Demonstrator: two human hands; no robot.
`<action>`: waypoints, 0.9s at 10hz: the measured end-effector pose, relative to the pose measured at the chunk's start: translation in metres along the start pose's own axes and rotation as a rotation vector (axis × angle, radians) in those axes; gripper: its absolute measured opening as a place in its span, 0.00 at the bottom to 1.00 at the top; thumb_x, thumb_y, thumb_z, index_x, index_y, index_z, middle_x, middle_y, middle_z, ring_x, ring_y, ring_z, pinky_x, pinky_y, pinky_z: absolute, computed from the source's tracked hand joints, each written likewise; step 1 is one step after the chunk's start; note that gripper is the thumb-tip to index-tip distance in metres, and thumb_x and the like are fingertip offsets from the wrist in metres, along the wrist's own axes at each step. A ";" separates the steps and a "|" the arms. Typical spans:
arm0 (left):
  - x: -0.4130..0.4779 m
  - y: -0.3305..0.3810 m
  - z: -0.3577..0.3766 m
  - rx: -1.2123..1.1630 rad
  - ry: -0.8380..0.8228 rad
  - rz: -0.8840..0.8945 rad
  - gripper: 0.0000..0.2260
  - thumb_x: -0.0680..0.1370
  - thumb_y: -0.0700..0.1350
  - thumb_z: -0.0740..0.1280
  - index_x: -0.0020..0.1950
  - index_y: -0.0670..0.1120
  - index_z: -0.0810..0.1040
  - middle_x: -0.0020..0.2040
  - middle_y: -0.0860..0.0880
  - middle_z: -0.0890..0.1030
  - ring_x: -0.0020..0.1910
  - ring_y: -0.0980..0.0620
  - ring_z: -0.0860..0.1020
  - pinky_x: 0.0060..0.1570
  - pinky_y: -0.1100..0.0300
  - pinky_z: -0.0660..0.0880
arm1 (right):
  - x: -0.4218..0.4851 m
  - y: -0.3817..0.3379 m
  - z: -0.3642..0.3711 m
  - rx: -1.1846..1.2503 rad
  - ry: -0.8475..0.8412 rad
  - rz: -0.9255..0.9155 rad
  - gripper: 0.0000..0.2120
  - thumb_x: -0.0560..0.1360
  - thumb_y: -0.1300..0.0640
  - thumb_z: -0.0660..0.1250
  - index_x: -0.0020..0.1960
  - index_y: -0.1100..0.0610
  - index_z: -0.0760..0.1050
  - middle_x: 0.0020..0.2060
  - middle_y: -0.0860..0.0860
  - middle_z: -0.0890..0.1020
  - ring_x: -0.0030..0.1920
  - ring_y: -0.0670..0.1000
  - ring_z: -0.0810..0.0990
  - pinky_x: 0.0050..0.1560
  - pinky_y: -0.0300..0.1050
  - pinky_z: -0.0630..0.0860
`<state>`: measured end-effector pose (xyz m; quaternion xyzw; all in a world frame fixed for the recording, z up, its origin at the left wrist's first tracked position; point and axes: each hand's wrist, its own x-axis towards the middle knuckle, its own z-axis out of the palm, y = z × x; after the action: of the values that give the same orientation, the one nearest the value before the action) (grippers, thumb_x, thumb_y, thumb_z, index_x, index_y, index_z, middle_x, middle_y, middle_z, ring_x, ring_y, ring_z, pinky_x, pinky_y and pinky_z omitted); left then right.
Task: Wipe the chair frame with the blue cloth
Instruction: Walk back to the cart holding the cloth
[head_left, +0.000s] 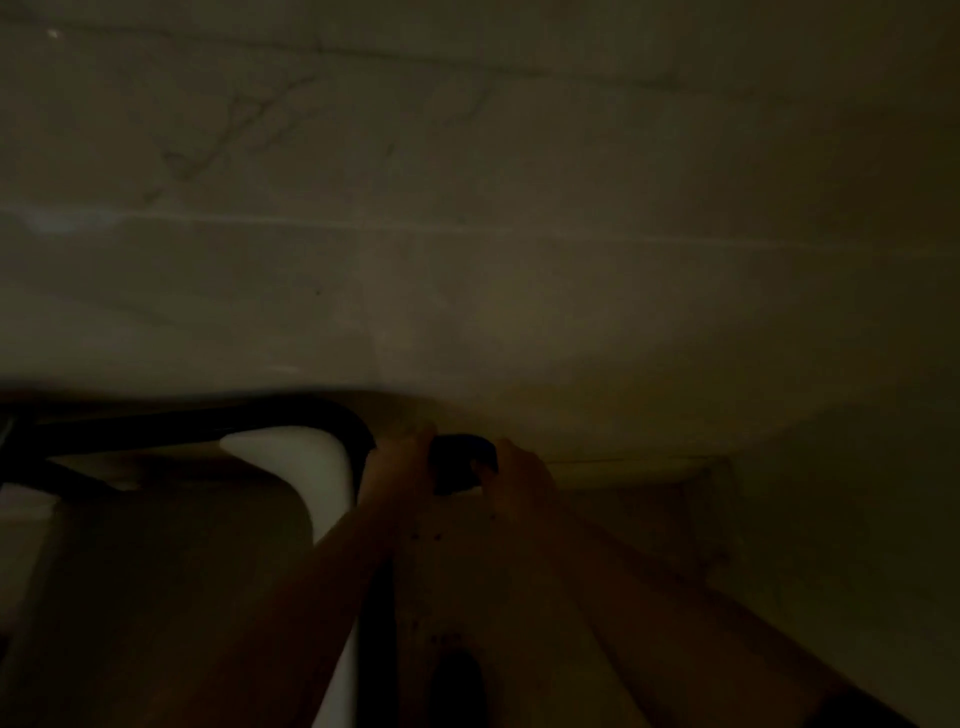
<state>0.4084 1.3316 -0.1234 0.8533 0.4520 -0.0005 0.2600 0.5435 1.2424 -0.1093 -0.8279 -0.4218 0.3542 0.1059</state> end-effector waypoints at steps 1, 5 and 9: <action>-0.019 0.049 0.011 -0.003 -0.039 0.143 0.05 0.78 0.43 0.61 0.54 0.47 0.70 0.51 0.46 0.76 0.48 0.43 0.77 0.43 0.51 0.72 | -0.050 0.045 -0.023 0.122 0.020 0.080 0.27 0.81 0.45 0.57 0.73 0.62 0.62 0.67 0.61 0.72 0.65 0.61 0.73 0.64 0.56 0.70; -0.237 0.364 0.172 1.600 -0.990 0.489 0.21 0.85 0.49 0.50 0.76 0.44 0.57 0.75 0.46 0.63 0.73 0.48 0.62 0.65 0.55 0.62 | -0.392 0.271 -0.043 0.320 0.560 0.495 0.22 0.80 0.43 0.58 0.69 0.54 0.67 0.59 0.56 0.80 0.58 0.58 0.79 0.53 0.47 0.73; -0.669 0.515 0.260 0.017 -0.854 1.793 0.09 0.77 0.49 0.67 0.44 0.48 0.69 0.41 0.52 0.71 0.38 0.52 0.71 0.34 0.61 0.64 | -0.867 0.355 0.163 0.596 1.220 1.255 0.08 0.79 0.51 0.63 0.51 0.56 0.73 0.44 0.54 0.81 0.43 0.55 0.80 0.43 0.52 0.75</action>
<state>0.4712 0.4658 0.0378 0.8094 -0.4922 -0.1144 0.2991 0.3139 0.3314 0.0348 -0.8866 0.3414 -0.0568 0.3069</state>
